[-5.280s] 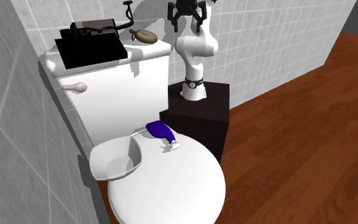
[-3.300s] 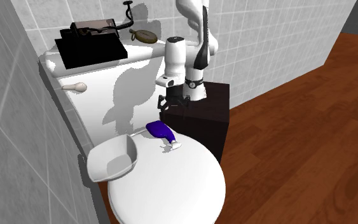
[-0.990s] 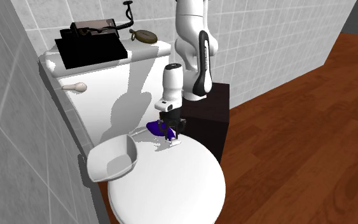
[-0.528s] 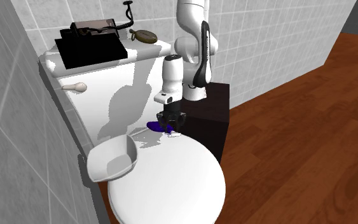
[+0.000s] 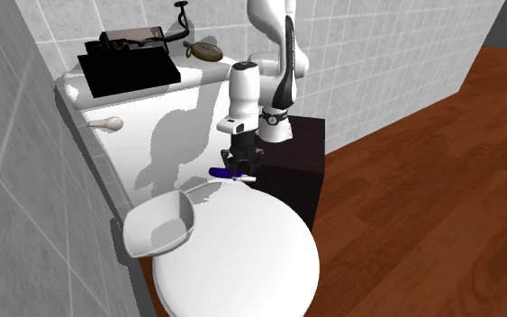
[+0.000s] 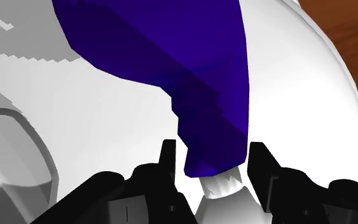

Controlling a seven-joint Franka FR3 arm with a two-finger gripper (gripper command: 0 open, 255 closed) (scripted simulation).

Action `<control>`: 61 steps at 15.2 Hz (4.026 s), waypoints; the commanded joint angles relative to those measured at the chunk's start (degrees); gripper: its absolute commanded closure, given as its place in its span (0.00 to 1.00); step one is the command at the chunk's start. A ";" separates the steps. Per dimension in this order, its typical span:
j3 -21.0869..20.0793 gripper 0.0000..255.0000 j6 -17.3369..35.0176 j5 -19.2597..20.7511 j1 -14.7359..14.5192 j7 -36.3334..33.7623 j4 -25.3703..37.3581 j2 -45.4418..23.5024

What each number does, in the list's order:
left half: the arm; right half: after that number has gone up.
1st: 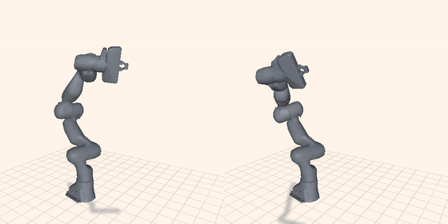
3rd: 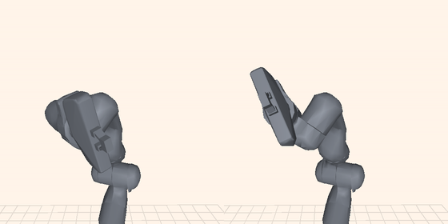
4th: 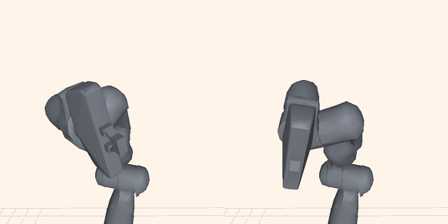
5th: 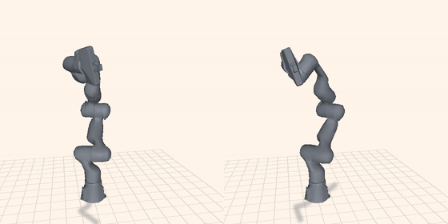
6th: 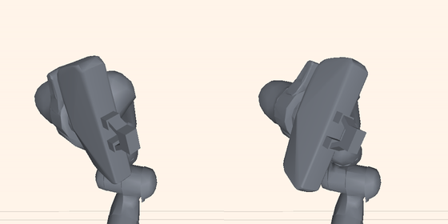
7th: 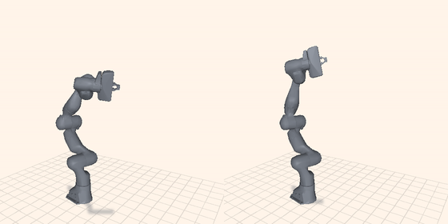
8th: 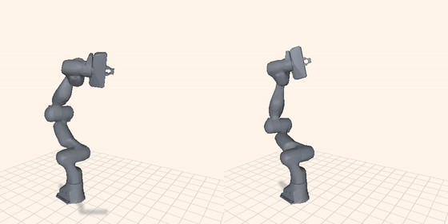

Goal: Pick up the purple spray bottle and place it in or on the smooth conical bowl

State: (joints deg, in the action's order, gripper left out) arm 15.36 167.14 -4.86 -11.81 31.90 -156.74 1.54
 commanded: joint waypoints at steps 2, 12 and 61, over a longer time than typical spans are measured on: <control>0.03 1.00 -2.98 3.40 0.74 -2.44 0.11 2.97; -0.27 1.00 -12.14 6.92 2.32 -4.35 3.43 8.96; -0.44 0.00 -20.53 -16.07 12.32 20.56 52.63 -34.98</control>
State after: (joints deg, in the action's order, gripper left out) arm 14.92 146.61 -20.93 0.52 52.46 -104.11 -33.44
